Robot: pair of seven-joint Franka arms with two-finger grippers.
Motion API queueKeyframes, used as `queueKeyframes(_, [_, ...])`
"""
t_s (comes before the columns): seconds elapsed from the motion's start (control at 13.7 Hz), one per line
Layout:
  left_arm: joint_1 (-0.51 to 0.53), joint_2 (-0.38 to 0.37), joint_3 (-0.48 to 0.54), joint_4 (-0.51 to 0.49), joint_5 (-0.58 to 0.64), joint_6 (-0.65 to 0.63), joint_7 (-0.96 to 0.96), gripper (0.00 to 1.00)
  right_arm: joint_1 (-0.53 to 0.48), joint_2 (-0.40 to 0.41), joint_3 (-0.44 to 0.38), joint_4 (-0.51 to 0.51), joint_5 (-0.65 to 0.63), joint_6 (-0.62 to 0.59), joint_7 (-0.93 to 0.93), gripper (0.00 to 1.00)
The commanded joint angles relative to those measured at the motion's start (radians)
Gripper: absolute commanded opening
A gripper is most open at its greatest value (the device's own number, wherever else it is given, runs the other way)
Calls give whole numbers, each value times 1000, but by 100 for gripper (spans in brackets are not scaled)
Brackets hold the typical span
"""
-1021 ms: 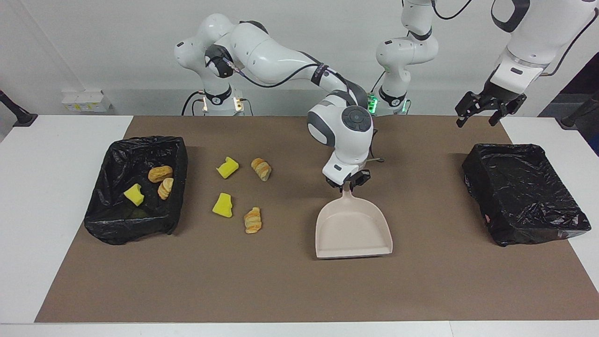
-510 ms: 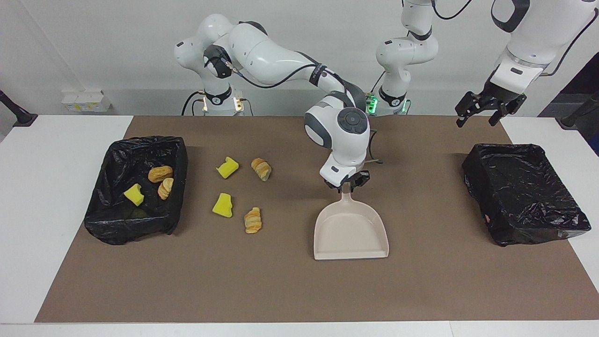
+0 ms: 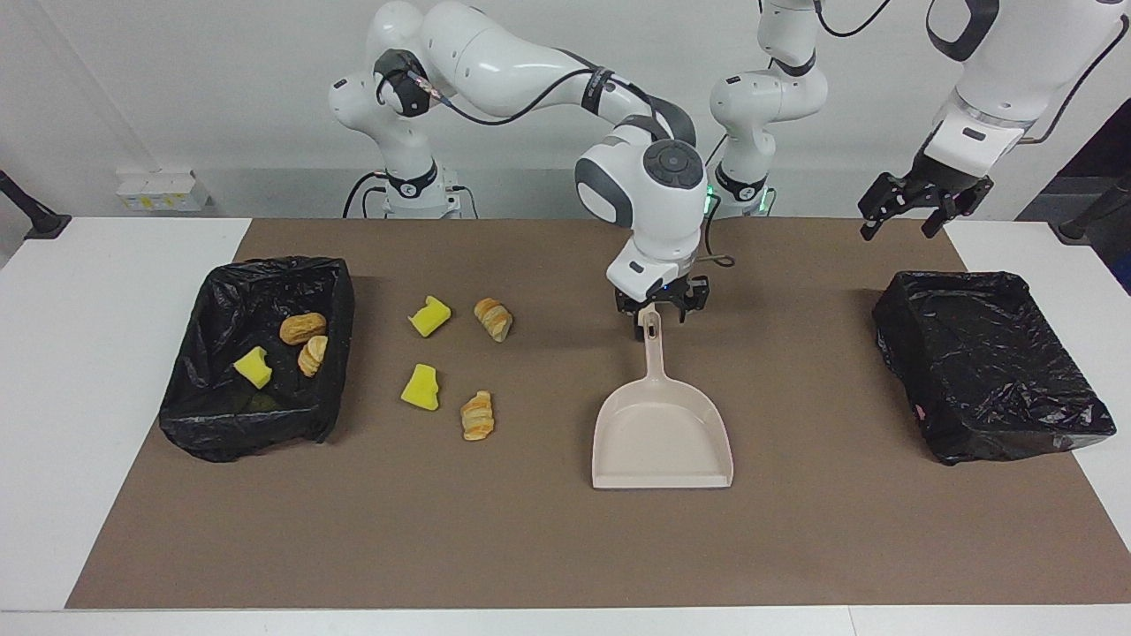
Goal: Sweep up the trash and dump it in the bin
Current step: 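Carry the dustpan back and set it on the table with the right gripper, then open the right gripper and withdraw it from the dustpan handle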
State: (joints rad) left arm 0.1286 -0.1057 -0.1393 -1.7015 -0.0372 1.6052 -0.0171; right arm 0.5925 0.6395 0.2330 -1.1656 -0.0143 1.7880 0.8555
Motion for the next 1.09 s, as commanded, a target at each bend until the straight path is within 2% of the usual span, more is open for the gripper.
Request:
queueKeyframes(0.0, [11, 6, -8, 17, 7, -16, 11, 100, 30, -167, 9, -280, 42, 45, 60, 78])
queueKeyframes(0.15, [12, 6, -8, 17, 7, -14, 12, 100, 81, -252, 11, -440, 92, 137, 76, 77])
queueKeyframes(0.29, [11, 6, -8, 17, 5, -14, 11, 100, 105, -363, 12, -666, 102, 265, 76, 77])
queueKeyframes(0.36, [9, 4, -8, 14, 5, -13, 11, 100, 116, -386, 14, -736, 109, 318, 79, 77])
queueKeyframes(0.51, [8, 4, -8, 14, 5, -8, 9, 100, 165, -380, 12, -775, 152, 344, 86, 75])
queueKeyframes(0.66, [8, 4, -8, 7, 3, -7, 8, 100, 173, -392, 14, -816, 154, 340, 92, 73])
queueKeyframes(0.8, [6, 4, -8, 6, 3, -7, 6, 100, 174, -397, 14, -821, 154, 332, 100, 66])
queueKeyframes(0.95, [6, 4, -8, 6, 3, -7, 2, 100, 174, -391, 14, -812, 155, 341, 102, 54])
queueKeyframes(1.02, [6, 4, -8, 6, 3, -7, 2, 100, 173, -386, 14, -804, 168, 350, 103, 52])
